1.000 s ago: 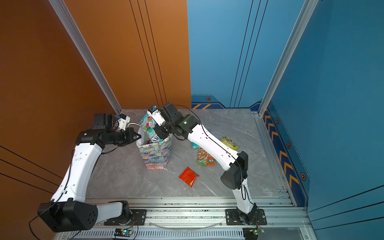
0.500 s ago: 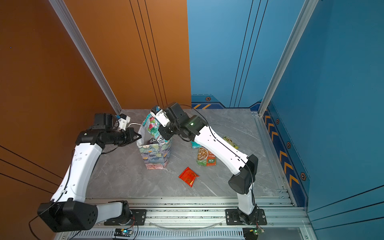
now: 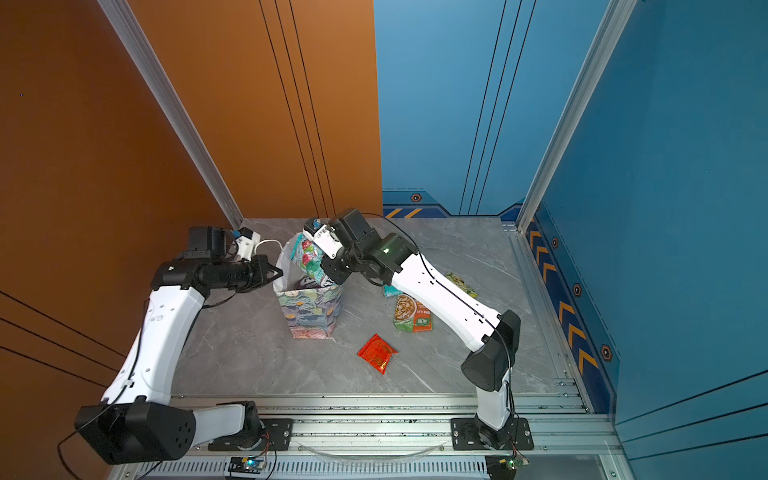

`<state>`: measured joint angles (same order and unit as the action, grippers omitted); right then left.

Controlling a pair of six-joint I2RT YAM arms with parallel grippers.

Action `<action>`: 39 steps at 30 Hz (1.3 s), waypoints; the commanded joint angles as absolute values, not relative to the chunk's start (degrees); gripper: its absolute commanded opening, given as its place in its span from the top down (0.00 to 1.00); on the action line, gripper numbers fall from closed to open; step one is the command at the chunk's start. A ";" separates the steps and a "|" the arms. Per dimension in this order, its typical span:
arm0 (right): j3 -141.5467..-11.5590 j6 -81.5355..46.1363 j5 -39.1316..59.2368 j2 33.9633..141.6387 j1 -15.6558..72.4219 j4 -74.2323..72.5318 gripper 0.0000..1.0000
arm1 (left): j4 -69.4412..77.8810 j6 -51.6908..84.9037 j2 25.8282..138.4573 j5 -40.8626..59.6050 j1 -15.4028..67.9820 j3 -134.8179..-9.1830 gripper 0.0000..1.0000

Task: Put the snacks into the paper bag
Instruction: 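Carry the teal bag with the right gripper over the paper bag opening, then lower the teal bag into the paper bag and open the right gripper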

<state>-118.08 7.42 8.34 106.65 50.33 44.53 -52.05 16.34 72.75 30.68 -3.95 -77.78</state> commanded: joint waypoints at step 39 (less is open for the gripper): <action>-120.50 12.72 15.84 108.08 53.78 48.69 0.54 | -50.08 16.79 72.92 32.87 -3.43 -80.24 1.00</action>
<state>-118.56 14.79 14.09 109.65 53.76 48.88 -51.92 16.38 72.88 30.70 -3.68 -77.93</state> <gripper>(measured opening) 0.431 0.048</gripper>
